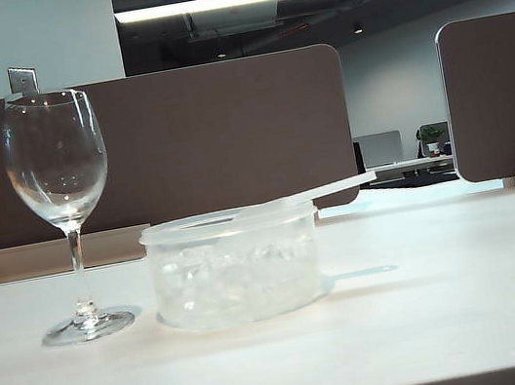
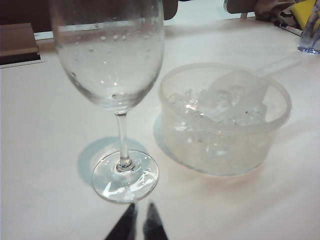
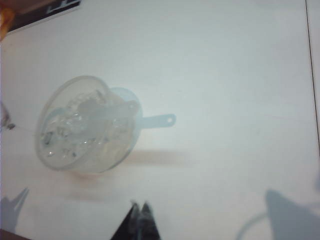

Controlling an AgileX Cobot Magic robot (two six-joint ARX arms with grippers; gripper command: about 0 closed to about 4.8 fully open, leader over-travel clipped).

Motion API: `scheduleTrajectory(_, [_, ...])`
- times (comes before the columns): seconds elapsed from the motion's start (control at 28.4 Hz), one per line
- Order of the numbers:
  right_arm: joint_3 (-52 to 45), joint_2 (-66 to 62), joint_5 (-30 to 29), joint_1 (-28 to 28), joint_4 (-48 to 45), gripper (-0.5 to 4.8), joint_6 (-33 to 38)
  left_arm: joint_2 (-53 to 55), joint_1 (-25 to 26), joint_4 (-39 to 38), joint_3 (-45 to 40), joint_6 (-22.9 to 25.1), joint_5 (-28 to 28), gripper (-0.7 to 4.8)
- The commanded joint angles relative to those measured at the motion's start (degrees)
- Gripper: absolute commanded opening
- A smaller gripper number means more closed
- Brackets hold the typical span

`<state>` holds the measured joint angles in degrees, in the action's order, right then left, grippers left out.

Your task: Pick up an ice shovel filled with ice cubes and pour the ice from the shovel into the glass.

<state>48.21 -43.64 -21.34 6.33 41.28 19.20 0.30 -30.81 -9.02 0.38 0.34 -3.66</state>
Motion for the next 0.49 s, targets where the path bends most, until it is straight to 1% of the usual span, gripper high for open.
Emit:
scheduleTrajectory(0.04, [-1.9,-3.9,-5.6,1.2,-8.8,0.00,7.9,0.0,0.1,0.5,0.0,-0.2,-0.1,0.29])
scheduleTrajectory(0.11, [-5.7,-6.2,-8.6,1.8,-19.0,0.00,17.4,0.0,0.1,0.5,0.0,-0.2,-0.1,0.29])
scheduleTrajectory(0.14, [-8.1,-7.0,-9.3,1.8,-24.7,-0.01,21.1,0.0,0.1,0.5,0.0,-0.2,-0.1,0.29])
scheduleTrajectory(0.25, [-15.0,-7.8,-8.2,1.8,-38.8,-0.01,30.4,0.0,0.1,0.5,0.0,-0.2,-0.2,0.29])
scheduleTrajectory(0.32, [-19.5,-7.8,-6.0,1.9,-47.6,-0.01,36.9,0.0,0.1,0.5,0.0,-0.2,-0.1,0.29])
scheduleTrajectory(0.35, [-22.4,-7.7,-4.0,2.0,-52.6,-0.01,41.1,0.0,0.1,0.5,0.0,-0.2,0.0,0.29])
scheduleTrajectory(0.42, [-27.0,-7.7,-0.2,2.0,-59.5,-0.01,47.7,0.0,0.1,0.5,0.0,-0.2,-0.1,0.29])
scheduleTrajectory(0.46, [-31.2,-7.8,2.4,2.3,-66.7,-0.01,52.4,0.0,0.1,0.5,0.0,-0.2,-0.1,0.29])
scheduleTrajectory(0.49, [-34.9,-7.9,4.4,3.3,-73.8,-0.01,55.3,0.0,0.1,0.5,0.0,-0.2,0.0,0.29])
